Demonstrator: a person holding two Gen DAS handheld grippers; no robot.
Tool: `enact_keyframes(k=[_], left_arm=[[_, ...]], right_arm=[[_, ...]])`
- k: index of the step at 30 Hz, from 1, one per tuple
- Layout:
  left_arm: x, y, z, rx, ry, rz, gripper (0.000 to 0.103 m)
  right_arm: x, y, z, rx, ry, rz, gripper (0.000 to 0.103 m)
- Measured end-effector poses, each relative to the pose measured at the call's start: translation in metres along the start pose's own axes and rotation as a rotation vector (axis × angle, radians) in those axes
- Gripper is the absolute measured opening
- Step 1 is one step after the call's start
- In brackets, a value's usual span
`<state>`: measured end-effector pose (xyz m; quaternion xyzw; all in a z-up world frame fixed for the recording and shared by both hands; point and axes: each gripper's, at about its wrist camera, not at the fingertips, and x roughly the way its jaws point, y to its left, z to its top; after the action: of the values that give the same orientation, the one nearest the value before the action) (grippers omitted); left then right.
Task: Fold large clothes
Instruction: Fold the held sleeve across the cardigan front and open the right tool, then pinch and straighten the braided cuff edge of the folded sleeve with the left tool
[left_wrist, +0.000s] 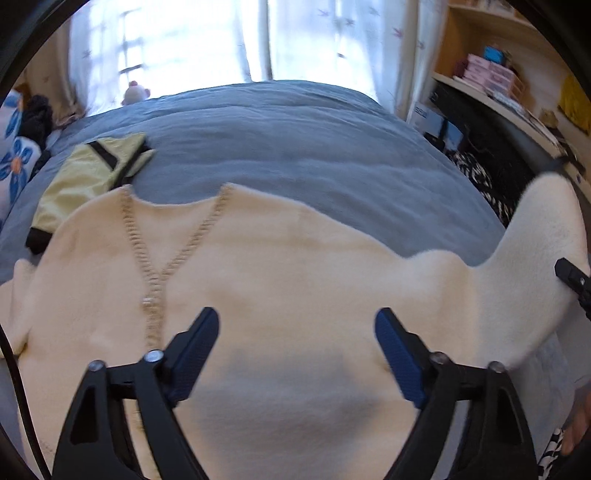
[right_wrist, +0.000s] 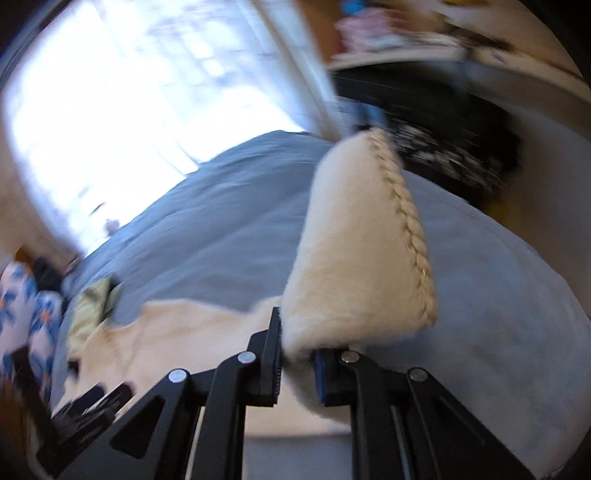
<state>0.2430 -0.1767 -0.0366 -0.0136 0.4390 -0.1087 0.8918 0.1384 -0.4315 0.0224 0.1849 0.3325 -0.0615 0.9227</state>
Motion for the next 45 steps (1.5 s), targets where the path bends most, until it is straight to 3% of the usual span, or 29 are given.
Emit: enact_keyframes(k=[3, 6, 9, 11, 14, 17, 18, 22, 25, 27, 28, 31, 34, 35, 37, 41, 45], left_arm=[[-0.014, 0.042, 0.000, -0.047, -0.026, 0.040, 0.076], [-0.017, 0.077, -0.009, -0.061, -0.023, 0.083, 0.076], [-0.007, 0.106, -0.023, -0.069, 0.037, 0.084, 0.076], [0.005, 0.119, -0.032, -0.067, 0.106, 0.057, 0.076], [0.021, 0.127, -0.043, -0.082, 0.184, -0.002, 0.076], [0.034, 0.130, -0.048, -0.132, 0.243, -0.117, 0.076], [0.037, 0.129, -0.048, -0.147, 0.250, -0.156, 0.076], [0.049, 0.114, -0.050, -0.171, 0.268, -0.303, 0.076], [0.063, 0.098, -0.051, -0.177, 0.290, -0.362, 0.076], [0.077, 0.090, -0.054, -0.187, 0.317, -0.377, 0.070], [0.083, 0.086, -0.055, -0.192, 0.330, -0.385, 0.061], [0.097, 0.072, -0.059, -0.177, 0.343, -0.363, 0.054], [0.103, 0.055, -0.054, -0.134, 0.353, -0.342, 0.018], [0.104, 0.051, -0.051, -0.122, 0.356, -0.327, 0.016], [0.097, 0.036, -0.044, -0.060, 0.334, -0.285, 0.014], [0.054, 0.015, -0.015, 0.077, 0.168, -0.214, 0.013], [0.003, 0.036, 0.012, 0.084, -0.002, -0.167, 0.013]], right_arm=[[0.017, 0.067, -0.022, -0.137, 0.045, 0.076, 0.015], [0.059, 0.114, -0.058, -0.242, 0.146, 0.053, 0.022], [0.095, 0.136, -0.107, -0.327, 0.262, 0.007, 0.035], [0.112, 0.135, -0.127, -0.330, 0.334, -0.003, 0.035], [0.097, 0.127, -0.138, -0.272, 0.338, 0.021, 0.036], [0.078, 0.114, -0.137, -0.186, 0.312, 0.043, 0.042], [0.073, 0.109, -0.137, -0.159, 0.298, 0.046, 0.046], [0.050, 0.098, -0.139, -0.099, 0.227, 0.043, 0.047], [0.044, 0.090, -0.144, -0.044, 0.227, 0.051, 0.047], [0.044, 0.087, -0.148, -0.006, 0.252, 0.067, 0.047], [0.044, 0.085, -0.151, 0.008, 0.273, 0.079, 0.047], [0.046, 0.079, -0.162, 0.034, 0.346, 0.107, 0.047], [0.048, 0.078, -0.171, 0.034, 0.376, 0.095, 0.047], [0.048, 0.077, -0.174, 0.033, 0.375, 0.091, 0.047], [0.047, 0.075, -0.177, 0.040, 0.372, 0.074, 0.047], [0.041, 0.070, -0.174, 0.077, 0.363, 0.078, 0.047], [0.029, 0.072, -0.169, 0.048, 0.313, 0.042, 0.047]])
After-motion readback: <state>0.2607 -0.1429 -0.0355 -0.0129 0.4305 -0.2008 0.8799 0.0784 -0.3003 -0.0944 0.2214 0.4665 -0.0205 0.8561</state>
